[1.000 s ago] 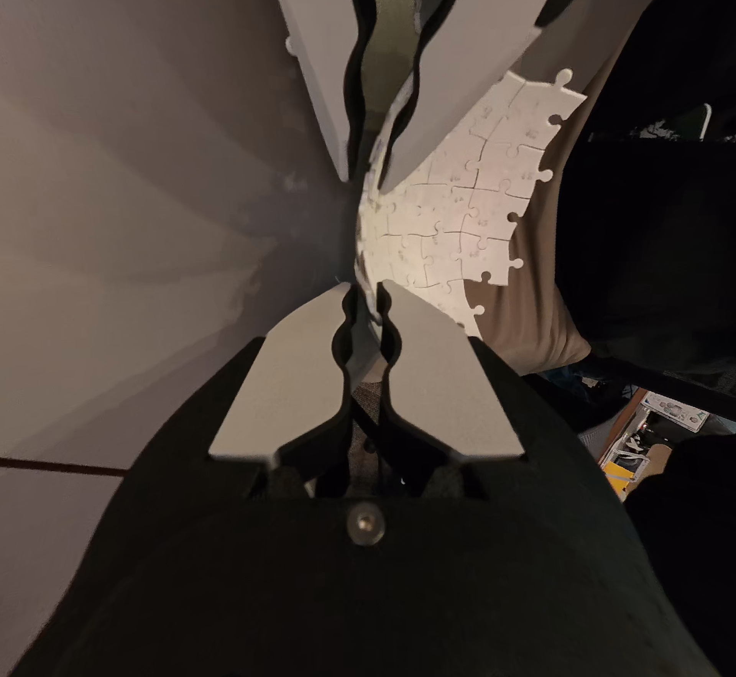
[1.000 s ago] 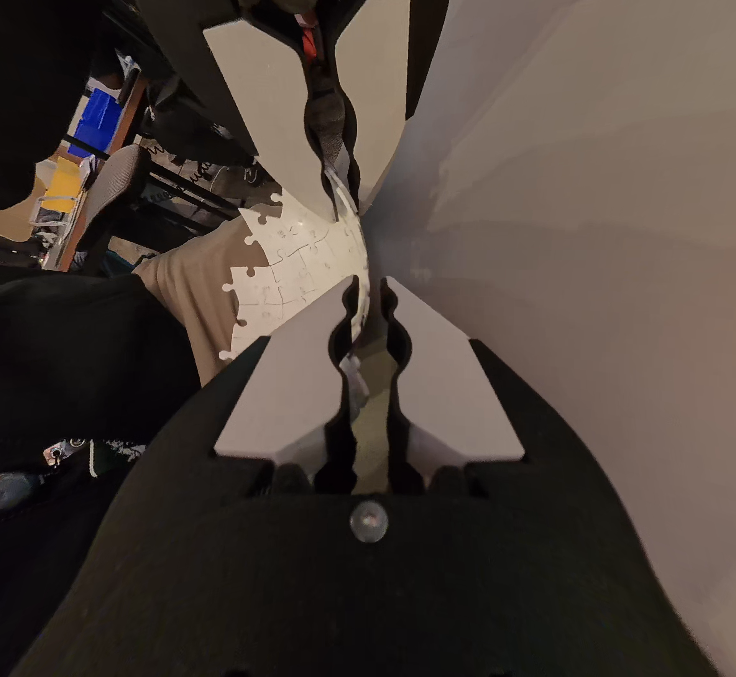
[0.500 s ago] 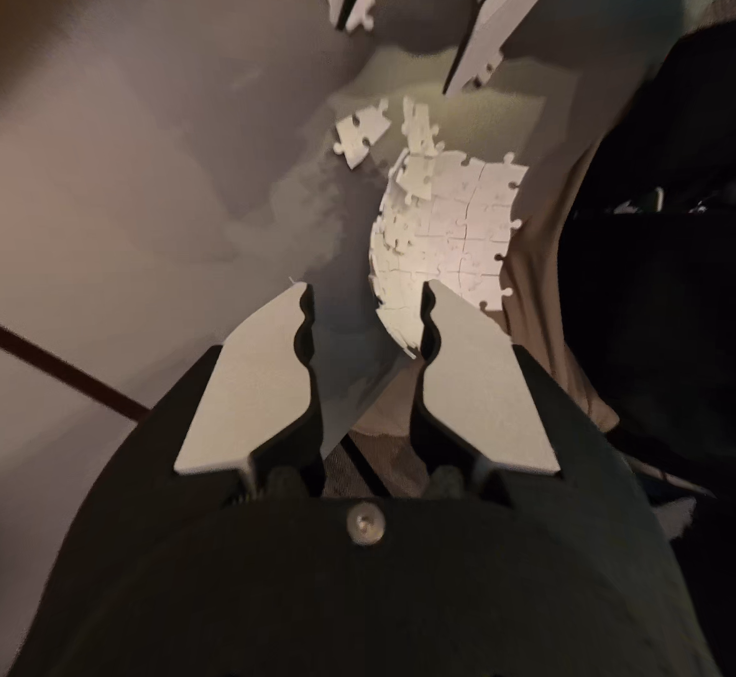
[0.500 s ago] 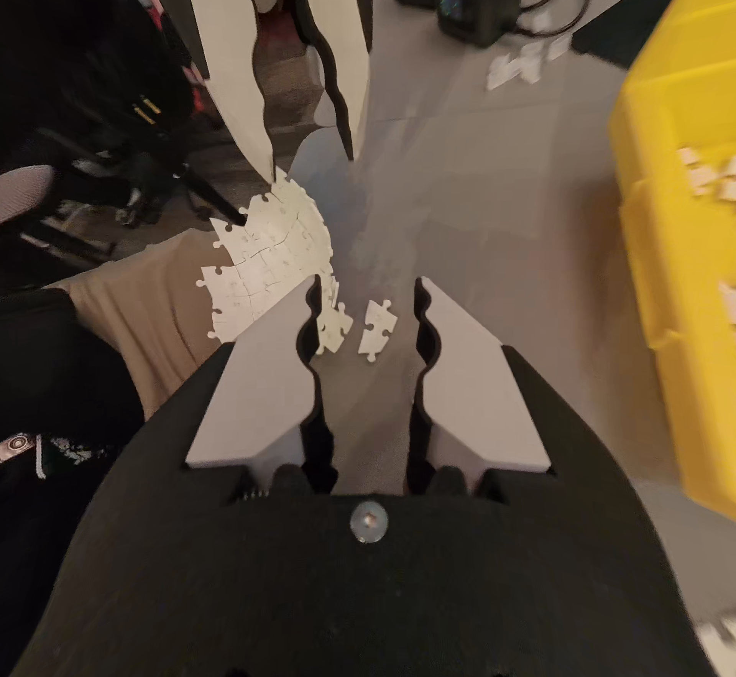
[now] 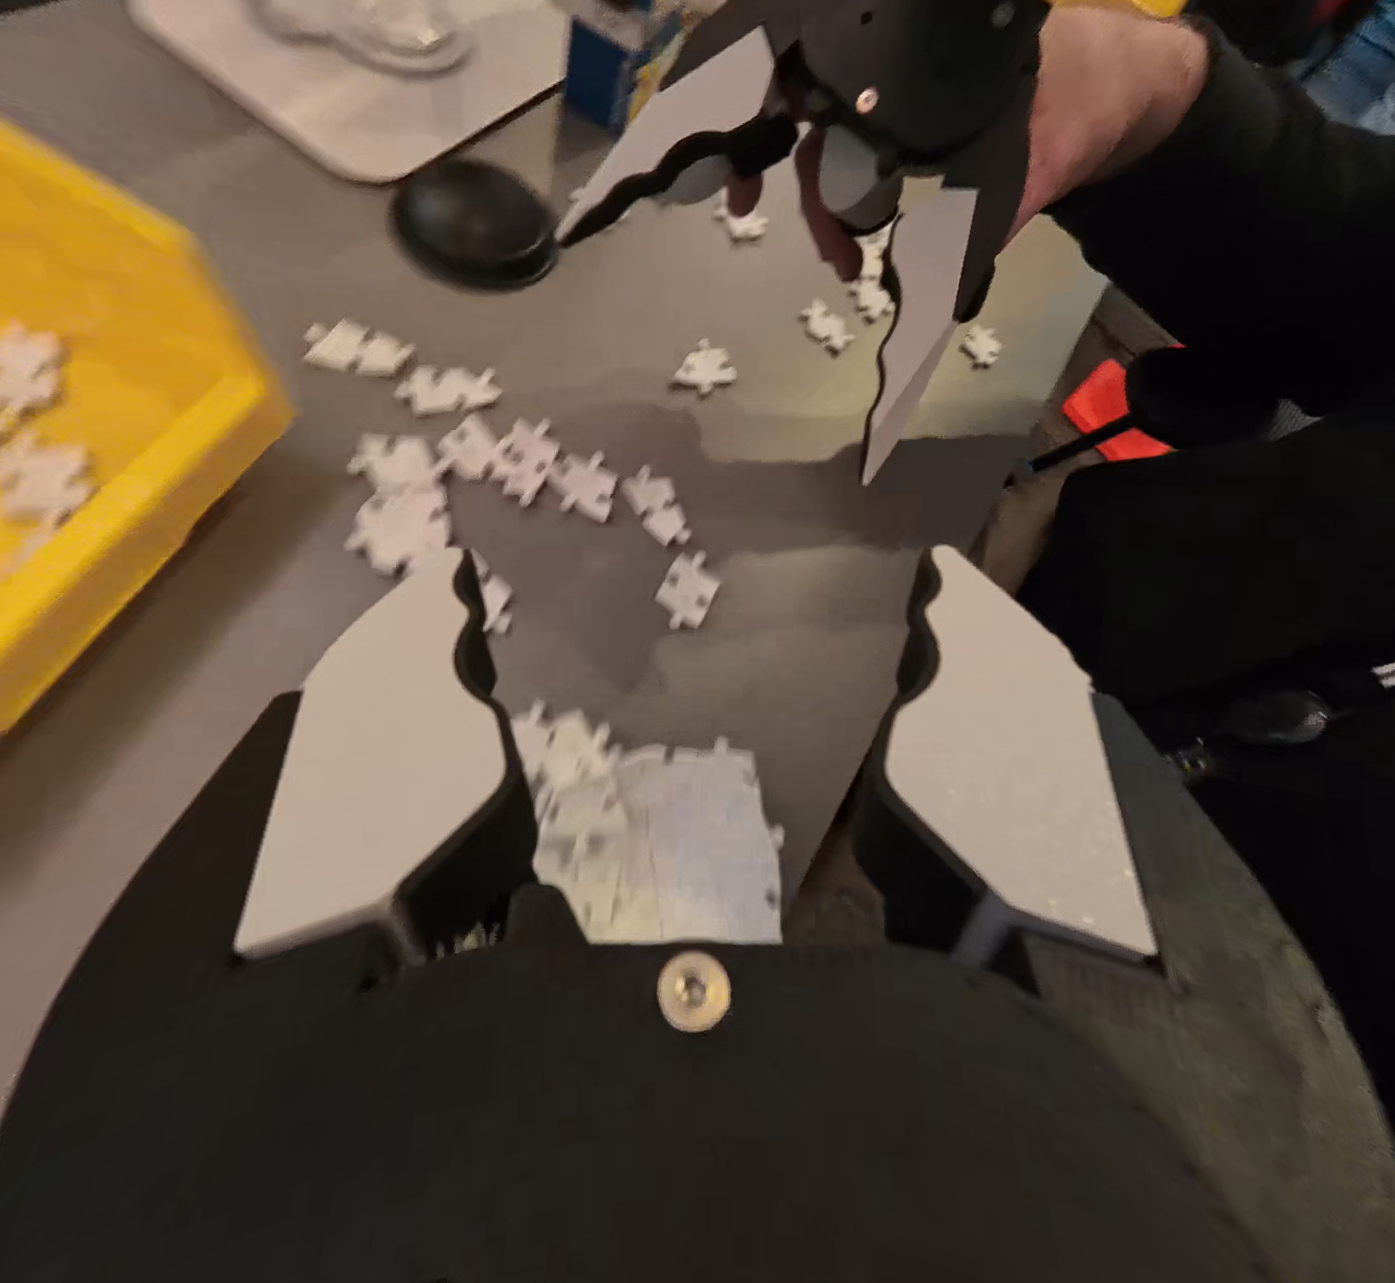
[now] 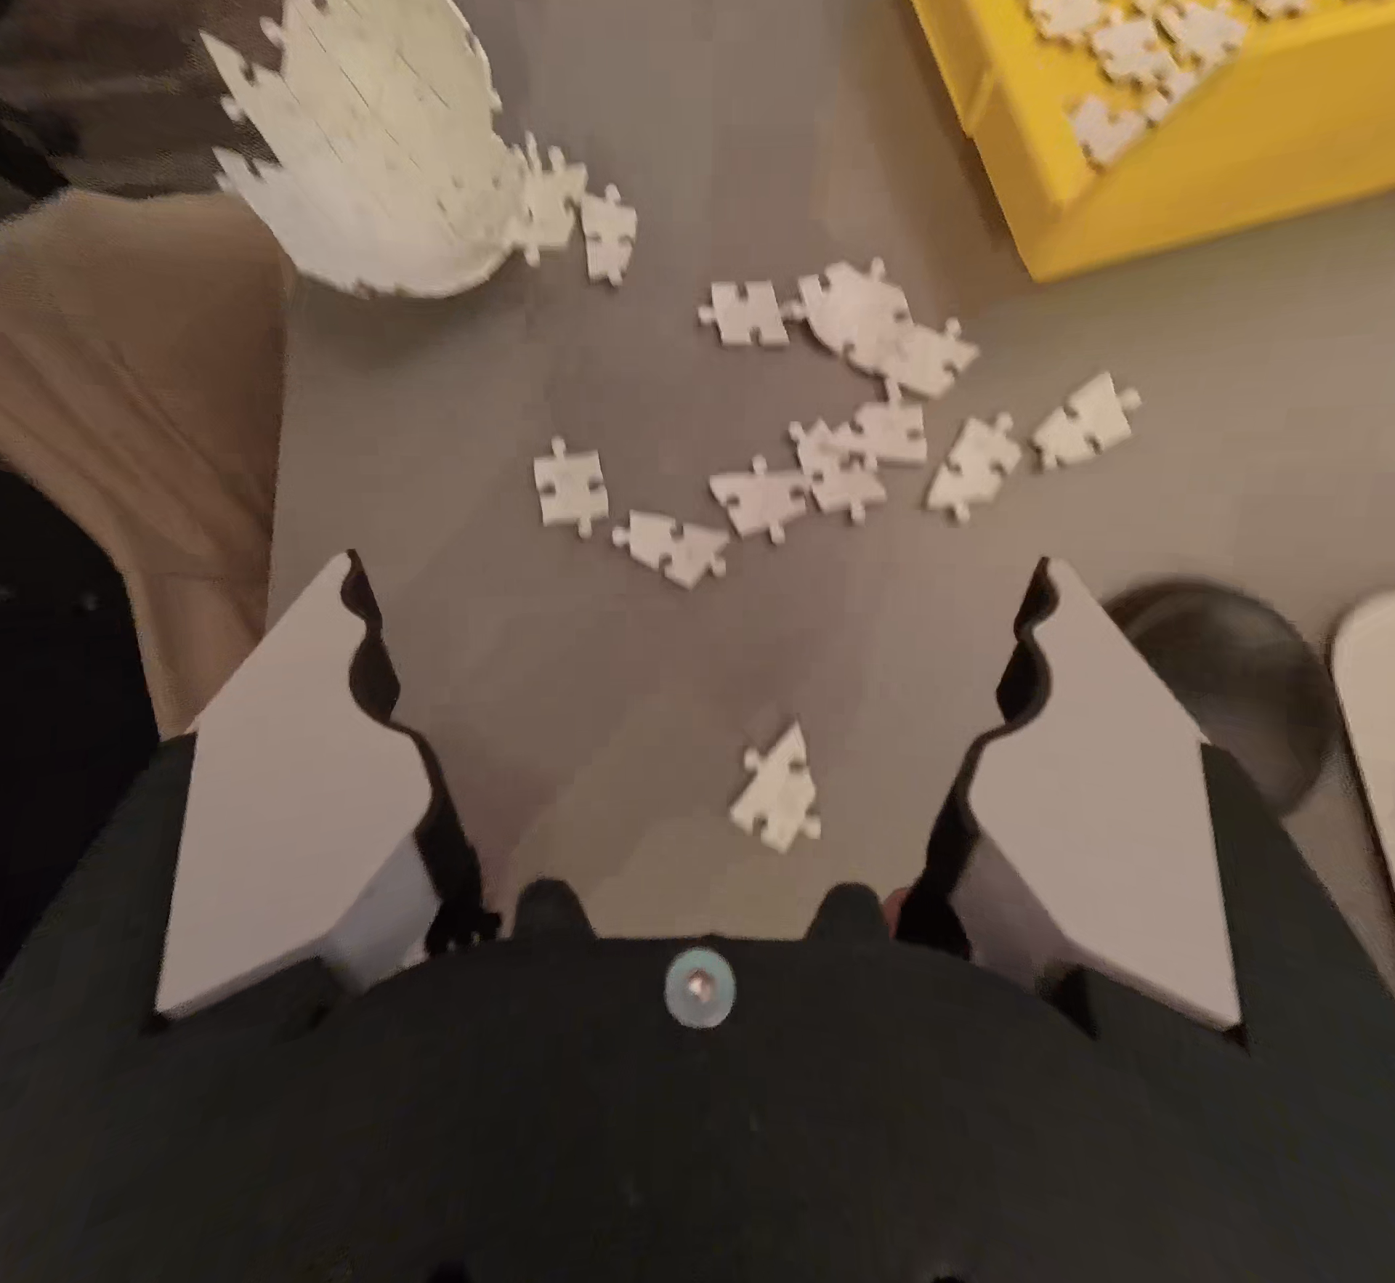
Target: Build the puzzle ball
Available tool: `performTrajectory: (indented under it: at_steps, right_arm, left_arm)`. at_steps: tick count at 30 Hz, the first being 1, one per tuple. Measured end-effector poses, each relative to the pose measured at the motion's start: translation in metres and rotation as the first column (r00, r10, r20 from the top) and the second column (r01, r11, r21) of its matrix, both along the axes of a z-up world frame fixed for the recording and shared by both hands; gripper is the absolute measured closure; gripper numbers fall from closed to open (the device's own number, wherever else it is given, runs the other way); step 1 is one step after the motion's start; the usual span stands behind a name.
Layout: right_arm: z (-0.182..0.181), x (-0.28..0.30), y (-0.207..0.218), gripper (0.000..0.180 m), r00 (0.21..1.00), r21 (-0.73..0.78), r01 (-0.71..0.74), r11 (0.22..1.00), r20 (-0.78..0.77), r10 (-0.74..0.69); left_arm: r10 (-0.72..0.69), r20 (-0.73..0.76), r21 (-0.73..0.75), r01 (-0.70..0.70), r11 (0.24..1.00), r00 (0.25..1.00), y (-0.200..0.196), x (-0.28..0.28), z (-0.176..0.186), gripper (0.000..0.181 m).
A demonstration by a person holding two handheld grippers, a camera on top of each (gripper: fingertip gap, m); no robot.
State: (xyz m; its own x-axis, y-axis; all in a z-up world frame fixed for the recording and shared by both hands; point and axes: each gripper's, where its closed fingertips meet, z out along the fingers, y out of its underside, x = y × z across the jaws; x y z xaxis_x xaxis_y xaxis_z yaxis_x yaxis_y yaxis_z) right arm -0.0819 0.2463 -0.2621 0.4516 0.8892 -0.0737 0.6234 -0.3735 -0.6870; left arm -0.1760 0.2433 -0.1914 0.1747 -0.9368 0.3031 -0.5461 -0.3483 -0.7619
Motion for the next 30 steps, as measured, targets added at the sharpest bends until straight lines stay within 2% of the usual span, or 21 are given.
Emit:
performTrajectory:
  at_steps: [3, 6, 7, 9, 11, 13, 15, 16, 17, 18, 20, 27, 30]
  right_arm:
    - [-0.001, 0.037, -0.021, 0.020, 0.993, -0.012, 0.115, 0.993, 0.017, -0.115]
    - [-0.005, 0.095, -0.031, 0.020, 0.951, 0.051, 0.305, 0.951, 0.040, -0.307]
    - [-0.007, 0.116, -0.035, 0.020, 0.932, 0.052, 0.358, 0.932, 0.037, -0.360]
    - [-0.013, 0.159, -0.046, 0.020, 0.894, 0.064, 0.444, 0.894, 0.044, -0.447]
    - [-0.018, 0.204, -0.051, 0.020, 0.850, 0.136, 0.515, 0.846, 0.048, -0.525]
    - [-0.028, 0.241, -0.054, 0.020, 0.798, 0.194, 0.583, 0.789, 0.046, -0.601]
    - [-0.055, 0.278, -0.059, 0.029, 0.714, 0.196, 0.660, 0.725, 0.137, -0.687]
    - [-0.070, 0.285, -0.062, 0.020, 0.702, 0.188, 0.660, 0.727, 0.190, -0.686]
    - [-0.080, 0.285, -0.062, 0.026, 0.710, 0.147, 0.667, 0.731, 0.172, -0.683]
    - [-0.084, 0.280, -0.063, 0.033, 0.724, 0.090, 0.675, 0.733, 0.112, -0.680]
    - [-0.086, 0.276, -0.061, 0.032, 0.743, 0.071, 0.665, 0.744, 0.041, -0.668]
    - [-0.087, 0.274, -0.063, 0.025, 0.760, 0.070, 0.646, 0.760, 0.041, -0.649]
    - [-0.088, 0.272, -0.064, 0.020, 0.770, 0.065, 0.634, 0.771, 0.046, -0.637]
  left_arm:
    - [-0.068, 0.018, 0.067, 0.067, 0.996, 0.998, -0.016, 0.059, -0.005, 0.082]
    - [-0.041, -0.054, 0.157, 0.049, 0.986, 0.998, -0.020, 0.108, -0.026, 0.091]
    - [-0.042, -0.053, 0.124, 0.049, 0.991, 0.998, -0.026, 0.125, -0.035, 0.082]
    - [-0.062, -0.039, 0.030, 0.063, 0.998, 0.997, -0.041, 0.156, -0.052, 0.075]
    - [-0.052, -0.054, 0.016, 0.053, 0.998, 0.997, -0.048, 0.181, -0.071, 0.069]
    - [0.063, -0.160, 0.107, -0.046, 0.993, 0.985, -0.034, 0.198, -0.102, 0.079]
    - [0.108, -0.346, 0.192, -0.043, 0.981, 0.932, -0.026, 0.199, -0.143, 0.080]
    - [0.111, -0.395, 0.201, -0.032, 0.979, 0.912, -0.027, 0.201, -0.157, 0.069]
    - [0.108, -0.349, 0.229, -0.027, 0.973, 0.931, -0.027, 0.210, -0.158, 0.061]
    - [0.129, -0.323, 0.237, -0.051, 0.970, 0.937, -0.026, 0.213, -0.158, 0.059]
    - [0.152, -0.320, 0.242, -0.074, 0.967, 0.935, -0.026, 0.213, -0.158, 0.057]
    - [0.197, -0.275, 0.250, -0.128, 0.960, 0.941, -0.030, 0.203, -0.157, 0.062]
    - [0.250, -0.296, 0.244, -0.180, 0.953, 0.922, -0.023, 0.197, -0.160, 0.045]
